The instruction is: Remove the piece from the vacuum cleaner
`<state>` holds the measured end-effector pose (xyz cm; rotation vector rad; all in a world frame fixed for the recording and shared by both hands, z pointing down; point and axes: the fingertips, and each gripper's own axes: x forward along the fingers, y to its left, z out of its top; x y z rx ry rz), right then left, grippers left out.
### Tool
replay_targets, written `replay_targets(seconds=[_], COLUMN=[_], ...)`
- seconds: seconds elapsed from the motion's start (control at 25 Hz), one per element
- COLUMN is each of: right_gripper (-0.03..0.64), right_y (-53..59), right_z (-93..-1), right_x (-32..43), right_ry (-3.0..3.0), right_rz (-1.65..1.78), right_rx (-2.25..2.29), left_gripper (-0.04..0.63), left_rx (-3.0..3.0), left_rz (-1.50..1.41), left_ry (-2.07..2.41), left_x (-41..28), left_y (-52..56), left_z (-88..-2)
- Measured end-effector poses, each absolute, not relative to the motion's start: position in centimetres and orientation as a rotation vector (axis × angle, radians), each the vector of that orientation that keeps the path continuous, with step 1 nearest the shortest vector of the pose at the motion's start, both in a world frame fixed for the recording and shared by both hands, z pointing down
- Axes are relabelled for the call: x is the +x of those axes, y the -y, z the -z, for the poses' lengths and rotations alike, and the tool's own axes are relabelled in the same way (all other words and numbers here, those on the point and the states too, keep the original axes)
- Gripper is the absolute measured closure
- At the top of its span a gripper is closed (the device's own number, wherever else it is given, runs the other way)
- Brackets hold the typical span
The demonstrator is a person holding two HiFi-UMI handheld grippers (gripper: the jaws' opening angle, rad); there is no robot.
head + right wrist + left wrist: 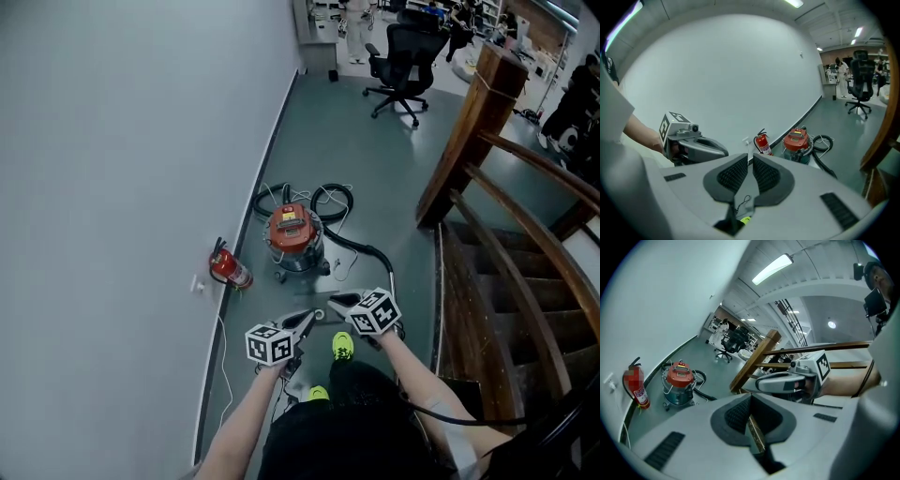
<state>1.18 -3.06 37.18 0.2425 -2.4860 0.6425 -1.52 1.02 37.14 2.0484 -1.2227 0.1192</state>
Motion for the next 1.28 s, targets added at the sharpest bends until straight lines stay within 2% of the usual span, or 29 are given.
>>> replay_targets(seconds=[0.56, 0.8, 1.28], right_gripper=[0.571, 0.571, 0.571], right_y=[-8.6, -11.5, -15.1], right_z=[-36.3, -35.3, -33.8], right_x=[4.2, 4.7, 5.3], right_ry=[2.512, 2.539, 2.586], right_rz=[-0.650, -0.656, -0.634], right_rx=[0.312, 0.339, 0.337], left_gripper=[0.585, 0.586, 0.586], left_rx=[2.187, 2.176, 2.166], left_rz=[-0.225, -0.111, -0.060], left_ry=[1.212, 1.237, 1.269], left_x=[2.0, 3.2, 3.1], left_y=[-11.1, -13.2, -16.4], left_z=[-34.7, -32.6, -31.3])
